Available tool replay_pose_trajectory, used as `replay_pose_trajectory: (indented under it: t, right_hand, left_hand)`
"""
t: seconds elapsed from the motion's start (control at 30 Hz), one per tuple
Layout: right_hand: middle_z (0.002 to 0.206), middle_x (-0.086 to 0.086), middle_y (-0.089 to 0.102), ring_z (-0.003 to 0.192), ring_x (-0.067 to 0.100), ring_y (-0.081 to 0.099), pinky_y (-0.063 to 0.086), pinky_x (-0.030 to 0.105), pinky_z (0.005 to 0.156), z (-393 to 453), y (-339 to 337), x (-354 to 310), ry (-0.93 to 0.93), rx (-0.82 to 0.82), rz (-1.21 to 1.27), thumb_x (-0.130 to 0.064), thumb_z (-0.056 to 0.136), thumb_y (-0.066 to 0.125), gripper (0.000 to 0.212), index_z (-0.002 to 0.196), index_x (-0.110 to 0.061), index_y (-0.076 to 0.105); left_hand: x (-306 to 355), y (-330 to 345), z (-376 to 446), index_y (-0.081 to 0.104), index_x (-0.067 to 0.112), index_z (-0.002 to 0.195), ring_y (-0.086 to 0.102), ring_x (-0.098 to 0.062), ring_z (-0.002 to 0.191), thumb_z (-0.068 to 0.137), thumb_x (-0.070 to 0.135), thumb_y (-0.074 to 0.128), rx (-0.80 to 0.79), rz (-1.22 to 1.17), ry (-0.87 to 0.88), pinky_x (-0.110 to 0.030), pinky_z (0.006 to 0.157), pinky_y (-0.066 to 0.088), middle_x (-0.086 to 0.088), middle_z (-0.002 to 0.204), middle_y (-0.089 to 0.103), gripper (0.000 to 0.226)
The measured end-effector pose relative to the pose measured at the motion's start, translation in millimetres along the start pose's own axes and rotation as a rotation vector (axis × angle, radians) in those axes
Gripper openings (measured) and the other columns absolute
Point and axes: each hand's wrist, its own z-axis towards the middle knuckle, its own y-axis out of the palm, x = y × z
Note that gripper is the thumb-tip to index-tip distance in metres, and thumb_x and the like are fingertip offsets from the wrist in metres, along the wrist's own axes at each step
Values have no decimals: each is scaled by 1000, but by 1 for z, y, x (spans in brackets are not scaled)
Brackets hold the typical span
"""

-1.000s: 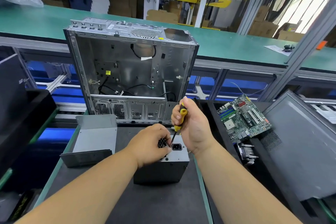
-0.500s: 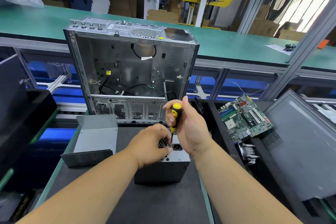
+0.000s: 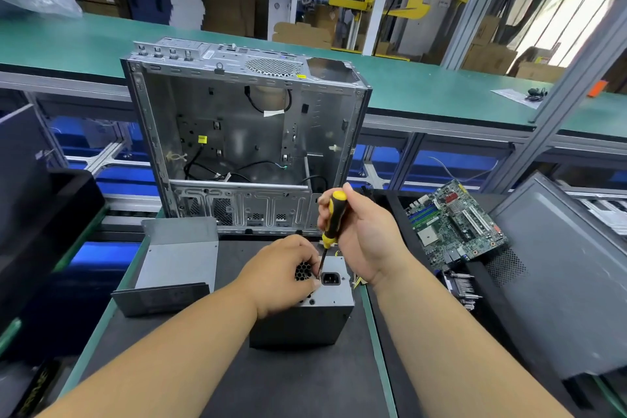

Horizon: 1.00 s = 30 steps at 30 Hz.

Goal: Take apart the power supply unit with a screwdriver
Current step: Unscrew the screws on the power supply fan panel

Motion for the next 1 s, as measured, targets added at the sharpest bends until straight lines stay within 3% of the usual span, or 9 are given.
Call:
replay_pose_trajectory:
  t: [0.1,0.2,0.37,0.5,0.6,0.7,0.8,0.93,1.0]
  right_hand:
    - [62,3,42,58,15,36,31,26,59,0,3,6,-9,-2,45,-35,107,31,51,77,-8,62]
    - [61,1,37,56,13,32,30,24,56,-1,5,8,-21,-7,37,-48,104,31,52,81,-10,58]
    - [68,1,48,61,16,41,38,27,64,-3,5,7,-21,-3,-12,-32,104,44,25,84,-16,43]
    - [75,2,61,66,16,57,51,27,68,-2,0,1,-28,45,-19,-28,102,50,23,86,-11,54]
    - [71,4,59,63,16,55,50,28,66,0,0,-2,4,66,-13,-31,104,46,34,83,-8,61]
    - [59,3,44,56,15,39,36,27,61,2,1,5,-1,85,60,-41,107,32,53,73,-10,61]
    - [57,1,38,53,14,32,32,26,57,3,3,11,-31,92,81,-52,104,28,58,75,-12,58]
    - [64,-1,46,58,15,38,34,27,63,2,2,14,-56,30,-46,-46,96,49,32,82,-18,47]
    - [71,0,53,62,15,45,38,29,66,1,1,13,-59,21,-110,-44,91,54,29,81,-18,47]
  left_hand:
    - [0,0,1,57,36,81,49,-4,108,80,38,67,0,-5,4,-34,96,44,22,109,51,10]
    - [1,-1,1,58,34,81,50,-4,106,80,37,68,4,-8,11,-34,96,44,20,107,51,10]
    - [0,-1,1,56,36,79,50,-4,105,80,36,69,9,-26,13,-35,95,44,21,106,51,12]
    - [-1,0,1,55,37,80,49,-4,108,81,37,68,0,-13,9,-33,97,43,22,108,50,13]
    - [-1,0,1,55,38,80,49,-3,110,81,38,68,-3,-18,-2,-33,98,44,24,110,50,13]
    - [0,0,0,54,40,78,49,-2,109,81,37,68,-1,-26,1,-34,98,43,23,109,51,14]
    - [0,0,1,54,39,79,49,-2,109,81,37,68,0,-20,3,-34,98,43,23,108,51,14]
    - [-1,0,0,56,37,80,49,-3,107,81,36,69,2,-34,5,-33,97,43,22,108,51,12]
    - [0,-1,0,57,37,80,49,-3,107,80,35,69,5,-42,4,-32,97,44,23,108,50,12]
